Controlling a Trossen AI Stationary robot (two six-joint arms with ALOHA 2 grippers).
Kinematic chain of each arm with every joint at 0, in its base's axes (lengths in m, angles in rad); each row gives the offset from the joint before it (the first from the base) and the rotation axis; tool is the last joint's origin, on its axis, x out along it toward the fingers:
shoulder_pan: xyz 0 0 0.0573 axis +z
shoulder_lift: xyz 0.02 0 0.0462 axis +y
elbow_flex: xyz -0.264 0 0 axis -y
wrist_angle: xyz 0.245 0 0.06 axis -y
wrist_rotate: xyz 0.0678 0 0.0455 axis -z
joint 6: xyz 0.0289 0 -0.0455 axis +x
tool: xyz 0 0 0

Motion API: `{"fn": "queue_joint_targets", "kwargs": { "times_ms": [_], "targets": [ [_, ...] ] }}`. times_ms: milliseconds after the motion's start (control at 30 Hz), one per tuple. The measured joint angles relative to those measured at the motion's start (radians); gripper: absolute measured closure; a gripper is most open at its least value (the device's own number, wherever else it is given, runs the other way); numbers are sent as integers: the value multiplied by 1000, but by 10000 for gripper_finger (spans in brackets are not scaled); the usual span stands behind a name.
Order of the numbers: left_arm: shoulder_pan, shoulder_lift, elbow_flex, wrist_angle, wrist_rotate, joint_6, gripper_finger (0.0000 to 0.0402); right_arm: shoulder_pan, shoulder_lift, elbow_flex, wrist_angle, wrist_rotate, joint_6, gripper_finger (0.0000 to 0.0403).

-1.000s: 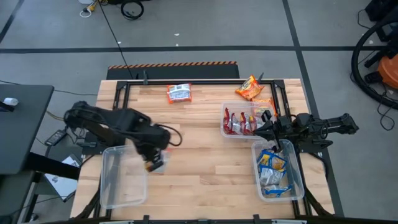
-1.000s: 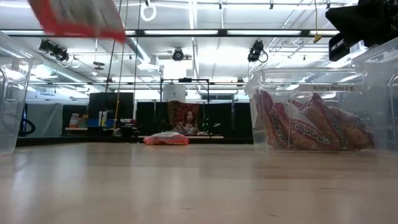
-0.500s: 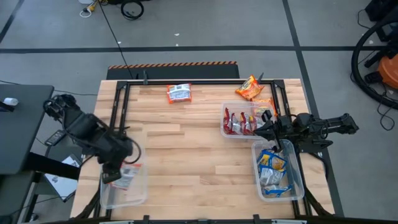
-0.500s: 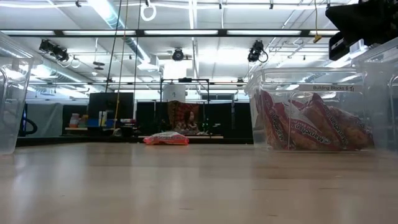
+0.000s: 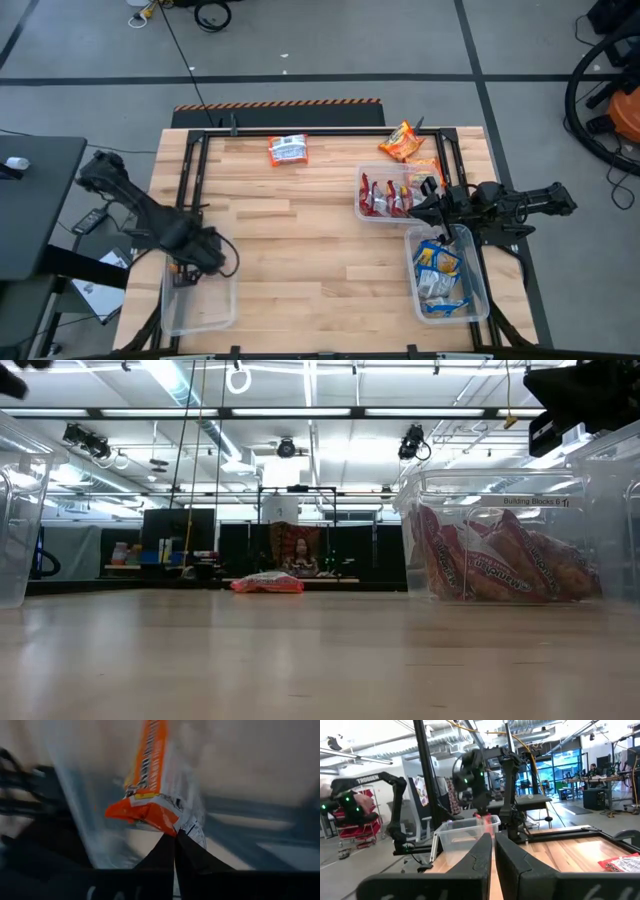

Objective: Sort Maruchan noodles
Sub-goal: Put the orange noodle pack into the left container

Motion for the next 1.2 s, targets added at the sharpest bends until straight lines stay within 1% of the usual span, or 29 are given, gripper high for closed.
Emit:
{"fn": "queue_joint_targets", "kwargs": {
  "times_ms": [167,233,367,467,533,633,767,1033,1200],
  "targets": [
    [43,56,-85,8,-116,183,397,0,0,0,0,0,0,375],
    [59,81,-104,31,-134,262,397,0,0,0,0,0,0,376],
    [64,125,-119,95,-168,405,396,0,0,0,0,0,0,375],
    [64,159,-119,96,-221,467,395,0,0,0,0,0,0,374],
    [64,174,-119,92,-254,475,395,0,0,0,0,0,0,374],
    [64,188,-119,87,-265,478,394,0,0,0,0,0,0,374],
    [64,189,-118,-4,-265,444,393,0,0,0,0,0,0,374],
    [67,167,-97,-6,-249,339,393,0,0,0,0,0,0,374],
    [67,167,-96,-6,-246,332,392,0,0,0,0,0,0,374]
  ]
}}
